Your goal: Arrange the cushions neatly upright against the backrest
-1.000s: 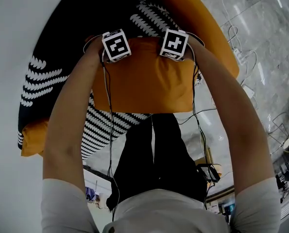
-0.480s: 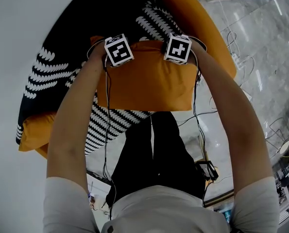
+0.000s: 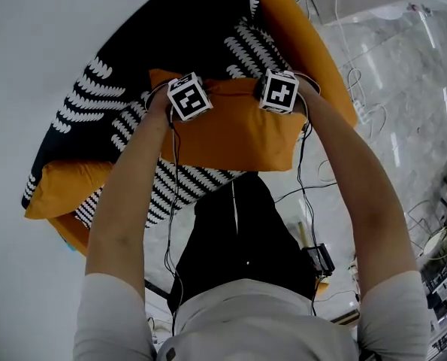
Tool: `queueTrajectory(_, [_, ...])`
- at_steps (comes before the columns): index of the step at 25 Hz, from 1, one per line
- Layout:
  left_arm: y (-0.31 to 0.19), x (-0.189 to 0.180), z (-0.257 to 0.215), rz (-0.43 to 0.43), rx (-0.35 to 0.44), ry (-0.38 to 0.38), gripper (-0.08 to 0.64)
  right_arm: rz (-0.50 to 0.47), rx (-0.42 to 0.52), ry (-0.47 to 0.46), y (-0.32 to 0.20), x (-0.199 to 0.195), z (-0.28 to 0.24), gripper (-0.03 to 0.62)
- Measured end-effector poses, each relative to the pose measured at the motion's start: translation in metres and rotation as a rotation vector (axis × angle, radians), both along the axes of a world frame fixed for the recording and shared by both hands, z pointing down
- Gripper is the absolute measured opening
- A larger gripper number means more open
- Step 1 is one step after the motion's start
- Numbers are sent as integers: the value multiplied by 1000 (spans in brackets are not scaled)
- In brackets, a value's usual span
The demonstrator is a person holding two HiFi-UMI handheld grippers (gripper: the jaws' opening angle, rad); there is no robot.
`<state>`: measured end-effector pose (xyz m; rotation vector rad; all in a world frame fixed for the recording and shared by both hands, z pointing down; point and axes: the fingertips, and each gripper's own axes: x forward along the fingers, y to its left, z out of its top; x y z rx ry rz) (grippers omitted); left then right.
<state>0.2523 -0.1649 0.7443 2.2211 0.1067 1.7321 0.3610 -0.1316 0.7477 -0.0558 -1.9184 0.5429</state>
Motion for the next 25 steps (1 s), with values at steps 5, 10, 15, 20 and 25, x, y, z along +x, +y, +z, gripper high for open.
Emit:
queueTrajectory(5, [16,-21,-31,-74,44,16,35,-65,40,4,8,-22,-28,28])
queueTrajectory(10, [39,-55,-55,-127,51,-13,34,-128,71,-1,17,-50,-54,28])
queueTrajectory(15, [47,-83,-80,-184,79,-29,32,-193,117,-14,9,-77,-81,28])
queueTrajectory(20, [58,-114,-102,-253,104,-50,27,-290,150,-27,7,-109,-106,28])
queueTrajectory(25, [64,-142,-121,-308,129,-64,23,-365,173,-31,6,-136,-125,28])
